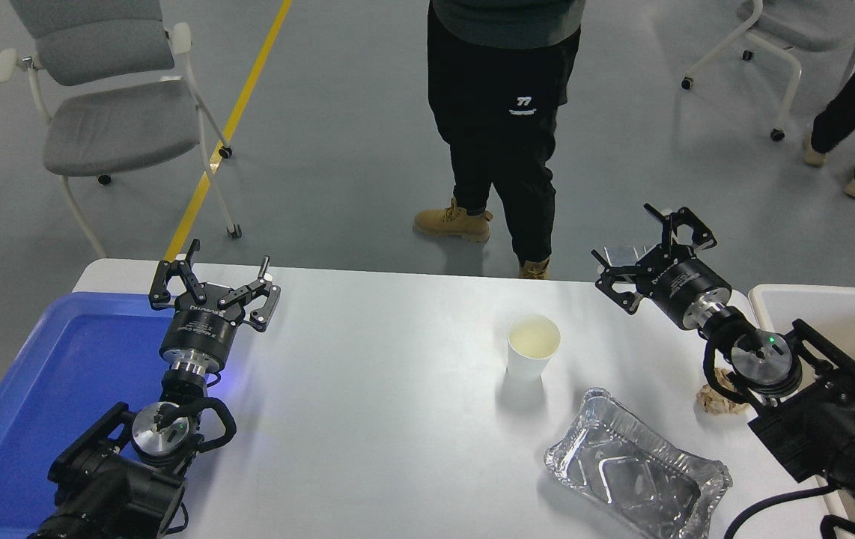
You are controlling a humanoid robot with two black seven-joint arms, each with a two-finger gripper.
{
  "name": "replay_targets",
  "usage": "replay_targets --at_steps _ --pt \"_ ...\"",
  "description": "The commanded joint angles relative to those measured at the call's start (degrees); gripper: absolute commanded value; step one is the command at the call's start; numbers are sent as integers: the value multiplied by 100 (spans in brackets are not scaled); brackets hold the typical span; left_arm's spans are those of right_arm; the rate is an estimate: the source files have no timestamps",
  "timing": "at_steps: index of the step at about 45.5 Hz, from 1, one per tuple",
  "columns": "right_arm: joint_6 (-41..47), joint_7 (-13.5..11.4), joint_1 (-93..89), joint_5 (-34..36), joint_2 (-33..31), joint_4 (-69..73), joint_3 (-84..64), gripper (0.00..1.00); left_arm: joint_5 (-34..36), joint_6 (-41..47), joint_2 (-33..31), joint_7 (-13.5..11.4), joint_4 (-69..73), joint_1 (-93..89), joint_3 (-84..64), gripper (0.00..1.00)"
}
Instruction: Pick up paper cup place in dustbin
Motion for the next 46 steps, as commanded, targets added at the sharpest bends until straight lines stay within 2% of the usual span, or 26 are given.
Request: replay_targets --at_steps 1,10,21,30,37,46 --pt "-339 -67 883 -744 -712 308 -991 100 3 6 0 -7 0 0 0 99" --pt "-532 -384 1876 -806 -1248 632 -2177 100 3 6 0 2 0 0 0 99" --pt "-814 -393 3124 -814 -1696 1002 -4022 100 3 6 0 2 0 0 0 99" --pt "-814 -393 4539 -814 -2101 1581 -6263 100 3 6 0 -7 0 0 0 99" --pt "-779 -375 6094 -814 -2172 2284 -8495 100 3 6 0 2 0 0 0 99" --pt "-656 -358 7896 -849 -2172 3699 -10447 100 3 6 0 2 0 0 -8 99"
